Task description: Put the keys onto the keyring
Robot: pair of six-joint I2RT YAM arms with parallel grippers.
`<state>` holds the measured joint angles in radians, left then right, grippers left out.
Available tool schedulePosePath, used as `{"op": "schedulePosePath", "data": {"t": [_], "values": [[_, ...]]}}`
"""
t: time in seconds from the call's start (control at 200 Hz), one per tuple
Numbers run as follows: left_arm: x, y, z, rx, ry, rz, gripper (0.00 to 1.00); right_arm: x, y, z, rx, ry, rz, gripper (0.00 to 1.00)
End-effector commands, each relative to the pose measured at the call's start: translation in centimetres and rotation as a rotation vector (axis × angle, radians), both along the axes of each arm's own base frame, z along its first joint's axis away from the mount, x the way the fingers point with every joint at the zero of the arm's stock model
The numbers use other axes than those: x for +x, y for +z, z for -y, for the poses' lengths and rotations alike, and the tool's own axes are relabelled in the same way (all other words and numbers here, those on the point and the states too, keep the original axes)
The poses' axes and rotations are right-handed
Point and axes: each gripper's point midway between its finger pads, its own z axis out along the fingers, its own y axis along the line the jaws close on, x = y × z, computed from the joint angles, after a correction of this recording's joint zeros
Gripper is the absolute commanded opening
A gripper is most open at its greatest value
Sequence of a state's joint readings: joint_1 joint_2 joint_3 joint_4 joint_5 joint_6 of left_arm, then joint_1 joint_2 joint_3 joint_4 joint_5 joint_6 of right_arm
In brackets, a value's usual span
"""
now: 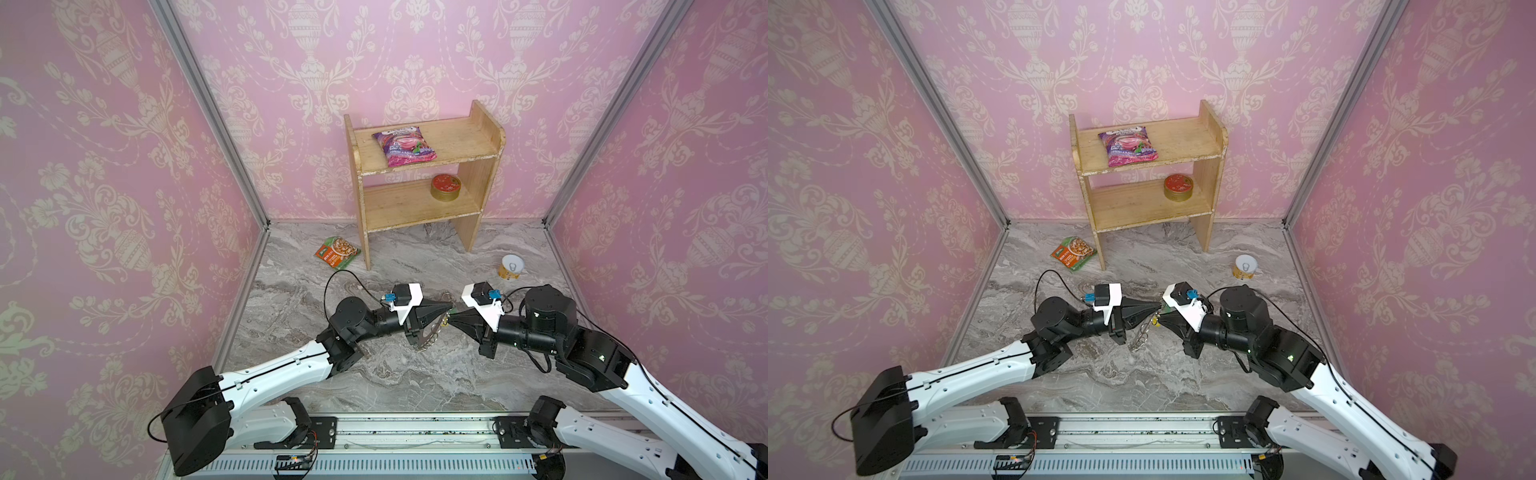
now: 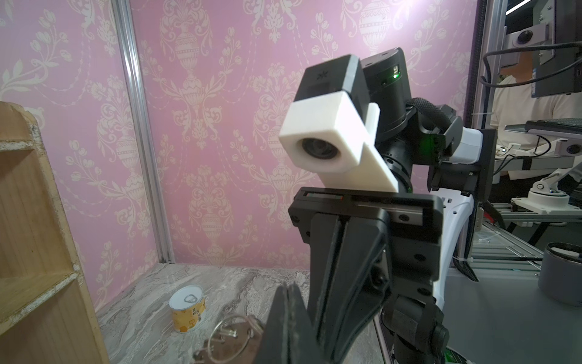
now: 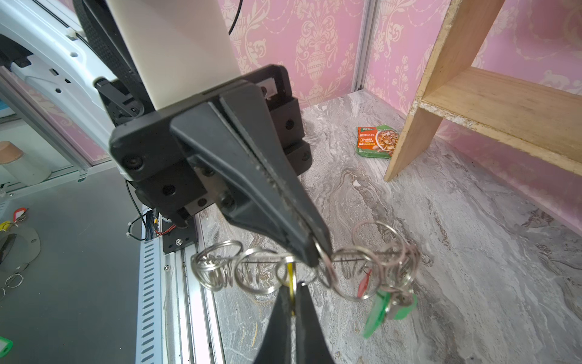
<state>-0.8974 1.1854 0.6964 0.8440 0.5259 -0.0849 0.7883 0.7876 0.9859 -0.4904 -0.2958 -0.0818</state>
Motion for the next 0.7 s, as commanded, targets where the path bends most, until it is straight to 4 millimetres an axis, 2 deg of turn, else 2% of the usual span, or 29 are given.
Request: {"op": "schedulePosePath", "data": {"t": [0.0,0.05,0.14,0.21,0.475,0.696], "values": [[-0.6,2.2,-1.1,-0.061,0.003,0.071,0.0,-1.3,-0.7,0.6,-0.056,0.032,-0.025,0.1],[-0.6,2.1,-1.2,-0.06,0.005,0.074,0.0,-1.4,-0.7,0.8,-0.066,0.032,-0.023,0.15],[-0.7,2.1,-1.3,-0.059,0.003,0.075,0.0,-1.8,-0.7,1.3,-0.085,0.038,-0.016,0.31],[-0.7,2.0,-1.3,-0.057,0.0,0.075,0.0,-2.0,-0.3,1.6,-0.092,0.037,-0.002,0.36],[-1.2,1.5,-1.0,-0.035,-0.031,0.073,0.0,-1.8,1.6,2.7,-0.094,0.023,0.064,0.39],[-1.6,1.4,-0.8,-0.026,-0.068,0.069,0.0,-0.5,2.9,3.1,-0.065,-0.03,0.115,0.35]]}}
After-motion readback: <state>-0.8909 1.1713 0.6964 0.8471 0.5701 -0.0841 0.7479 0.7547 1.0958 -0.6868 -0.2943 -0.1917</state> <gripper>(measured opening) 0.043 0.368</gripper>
